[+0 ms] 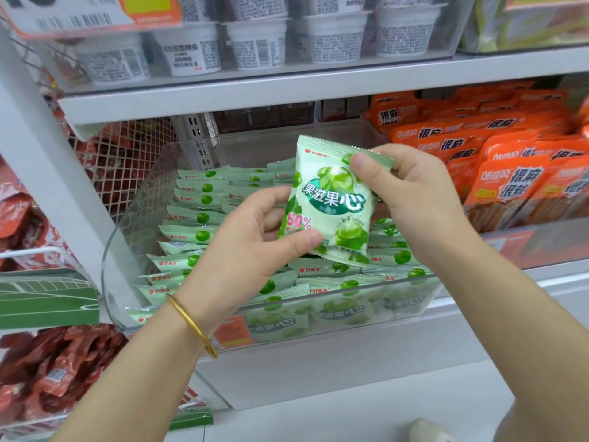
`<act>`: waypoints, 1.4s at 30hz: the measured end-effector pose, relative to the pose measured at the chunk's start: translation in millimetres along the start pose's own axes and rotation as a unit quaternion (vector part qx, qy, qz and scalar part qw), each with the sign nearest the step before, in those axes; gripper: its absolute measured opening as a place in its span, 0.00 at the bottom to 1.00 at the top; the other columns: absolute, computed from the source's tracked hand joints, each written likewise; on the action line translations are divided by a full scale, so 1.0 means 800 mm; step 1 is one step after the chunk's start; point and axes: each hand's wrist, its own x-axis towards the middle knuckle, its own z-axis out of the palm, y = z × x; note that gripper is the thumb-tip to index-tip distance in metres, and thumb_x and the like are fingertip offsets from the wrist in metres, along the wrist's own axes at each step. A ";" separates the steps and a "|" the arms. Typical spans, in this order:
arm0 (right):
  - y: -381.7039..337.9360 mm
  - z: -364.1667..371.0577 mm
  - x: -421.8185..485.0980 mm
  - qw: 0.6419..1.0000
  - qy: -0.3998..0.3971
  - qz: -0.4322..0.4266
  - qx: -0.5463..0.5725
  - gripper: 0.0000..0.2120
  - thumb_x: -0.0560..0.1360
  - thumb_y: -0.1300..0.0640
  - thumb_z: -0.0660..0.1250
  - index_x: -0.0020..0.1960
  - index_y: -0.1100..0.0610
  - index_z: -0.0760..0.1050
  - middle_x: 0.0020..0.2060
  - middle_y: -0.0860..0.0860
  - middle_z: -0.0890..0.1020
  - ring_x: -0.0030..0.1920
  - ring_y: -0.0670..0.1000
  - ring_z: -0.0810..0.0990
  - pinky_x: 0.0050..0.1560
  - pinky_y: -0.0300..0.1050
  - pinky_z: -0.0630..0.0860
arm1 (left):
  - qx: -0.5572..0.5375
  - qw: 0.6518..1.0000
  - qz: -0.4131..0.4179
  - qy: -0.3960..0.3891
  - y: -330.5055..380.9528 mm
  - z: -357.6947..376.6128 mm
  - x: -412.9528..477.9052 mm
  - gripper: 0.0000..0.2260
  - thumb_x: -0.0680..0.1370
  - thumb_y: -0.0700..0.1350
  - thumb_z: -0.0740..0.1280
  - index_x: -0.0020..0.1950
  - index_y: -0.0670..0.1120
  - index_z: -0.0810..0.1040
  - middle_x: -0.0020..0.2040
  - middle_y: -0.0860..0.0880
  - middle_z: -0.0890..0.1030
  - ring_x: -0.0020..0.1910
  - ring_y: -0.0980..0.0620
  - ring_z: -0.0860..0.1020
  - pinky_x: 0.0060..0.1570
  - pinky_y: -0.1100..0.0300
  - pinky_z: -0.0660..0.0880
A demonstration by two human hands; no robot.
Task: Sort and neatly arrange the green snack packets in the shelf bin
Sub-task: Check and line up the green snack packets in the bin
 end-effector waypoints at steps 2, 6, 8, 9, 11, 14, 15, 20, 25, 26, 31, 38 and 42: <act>0.000 -0.001 0.000 1.000 0.007 0.011 0.014 0.06 0.76 0.56 0.66 0.41 0.56 0.77 0.30 0.51 0.81 0.29 0.52 0.78 0.26 0.45 0.74 | 0.002 1.000 0.001 -0.004 0.001 0.000 0.001 0.24 0.65 0.43 0.70 0.62 0.46 0.73 0.52 0.52 0.84 0.51 0.54 0.82 0.49 0.63 0.77; 0.000 0.001 -0.001 0.998 0.015 0.032 0.042 0.08 0.77 0.56 0.64 0.43 0.59 0.76 0.35 0.57 0.81 0.34 0.57 0.78 0.33 0.52 0.77 | -0.004 1.000 0.006 -0.009 0.004 0.001 0.001 0.24 0.67 0.41 0.69 0.62 0.44 0.73 0.53 0.51 0.83 0.52 0.53 0.82 0.51 0.62 0.77; 0.000 0.000 -0.002 0.998 0.019 0.037 0.049 0.08 0.77 0.56 0.64 0.42 0.59 0.76 0.35 0.58 0.80 0.34 0.58 0.78 0.34 0.53 0.77 | -0.008 1.000 0.008 -0.011 0.005 0.002 0.002 0.24 0.67 0.40 0.69 0.62 0.44 0.73 0.53 0.50 0.83 0.52 0.53 0.82 0.50 0.63 0.77; 0.000 0.001 -0.002 0.998 0.020 0.038 0.050 0.08 0.77 0.57 0.64 0.42 0.59 0.76 0.34 0.57 0.80 0.34 0.58 0.78 0.34 0.52 0.76 | -0.010 1.000 0.010 -0.011 0.005 0.003 0.002 0.24 0.67 0.40 0.69 0.62 0.44 0.73 0.53 0.50 0.83 0.51 0.52 0.82 0.50 0.63 0.78; 0.000 0.000 -0.002 0.998 0.019 0.040 0.050 0.08 0.77 0.57 0.64 0.41 0.58 0.76 0.32 0.55 0.81 0.33 0.57 0.78 0.32 0.50 0.76 | -0.016 1.000 0.011 -0.012 0.005 0.003 0.002 0.24 0.67 0.39 0.69 0.62 0.43 0.73 0.53 0.49 0.83 0.51 0.51 0.82 0.50 0.63 0.78; 0.001 -0.001 -0.002 0.998 0.018 0.043 0.052 0.09 0.77 0.57 0.64 0.40 0.58 0.77 0.31 0.53 0.81 0.31 0.54 0.78 0.29 0.48 0.76 | -0.028 0.999 0.015 -0.004 0.006 0.003 0.003 0.24 0.66 0.40 0.69 0.63 0.43 0.73 0.53 0.49 0.84 0.51 0.52 0.82 0.49 0.63 0.77; 0.002 -0.002 -0.002 0.997 0.018 0.046 0.052 0.09 0.77 0.57 0.64 0.40 0.58 0.77 0.30 0.53 0.81 0.30 0.53 0.78 0.28 0.47 0.76 | -0.029 0.999 0.014 0.005 0.005 0.003 0.003 0.25 0.66 0.41 0.69 0.63 0.44 0.73 0.52 0.49 0.84 0.50 0.52 0.82 0.49 0.63 0.77; 0.002 -0.004 -0.004 0.996 0.008 0.066 0.064 0.06 0.78 0.59 0.64 0.43 0.59 0.76 0.36 0.56 0.81 0.31 0.52 0.81 0.27 0.43 0.78 | 0.142 0.979 0.068 0.131 -0.008 0.006 0.003 0.25 0.70 0.47 0.74 0.64 0.54 0.70 0.55 0.54 0.79 0.56 0.54 0.78 0.59 0.51 0.74; 0.001 0.000 -0.006 0.988 -0.009 0.083 0.131 0.05 0.79 0.62 0.60 0.51 0.63 0.73 0.44 0.60 0.83 0.40 0.55 0.84 0.36 0.48 0.81 | 0.407 0.860 0.220 0.215 -0.005 0.007 0.001 0.20 0.72 0.53 0.68 0.62 0.48 0.74 0.62 0.50 0.72 0.63 0.50 0.68 0.65 0.68 0.56; 0.001 0.001 -0.007 0.987 -0.013 0.084 0.140 0.06 0.79 0.62 0.60 0.52 0.63 0.73 0.45 0.61 0.83 0.41 0.56 0.84 0.38 0.49 0.82 | 0.419 0.859 0.220 0.194 -0.007 0.010 0.000 0.21 0.72 0.56 0.67 0.62 0.49 0.74 0.62 0.51 0.72 0.63 0.50 0.67 0.64 0.68 0.55; -0.001 0.003 -0.011 0.978 -0.042 0.091 0.181 0.05 0.78 0.62 0.61 0.52 0.62 0.72 0.45 0.60 0.82 0.39 0.54 0.83 0.38 0.47 0.81 | 0.455 0.856 0.195 0.149 -0.016 0.017 0.001 0.27 0.70 0.55 0.69 0.66 0.48 0.71 0.65 0.50 0.71 0.64 0.49 0.66 0.65 0.63 0.57; -0.003 -0.002 -0.011 0.990 -0.023 0.079 0.110 0.19 0.79 0.45 0.54 0.54 0.57 0.78 0.51 0.53 0.82 0.47 0.51 0.82 0.45 0.48 0.81 | 0.387 0.886 0.200 0.158 -0.006 0.013 0.002 0.16 0.76 0.44 0.65 0.64 0.50 0.73 0.55 0.58 0.76 0.55 0.57 0.70 0.57 0.75 0.61; 0.002 -0.009 -0.011 0.998 -0.020 0.020 0.048 0.10 0.80 0.54 0.59 0.52 0.50 0.80 0.56 0.48 0.80 0.56 0.47 0.80 0.51 0.46 0.79 | 0.185 0.958 0.163 0.144 0.001 0.017 0.002 0.17 0.78 0.38 0.64 0.63 0.54 0.70 0.56 0.61 0.78 0.55 0.63 0.77 0.57 0.67 0.73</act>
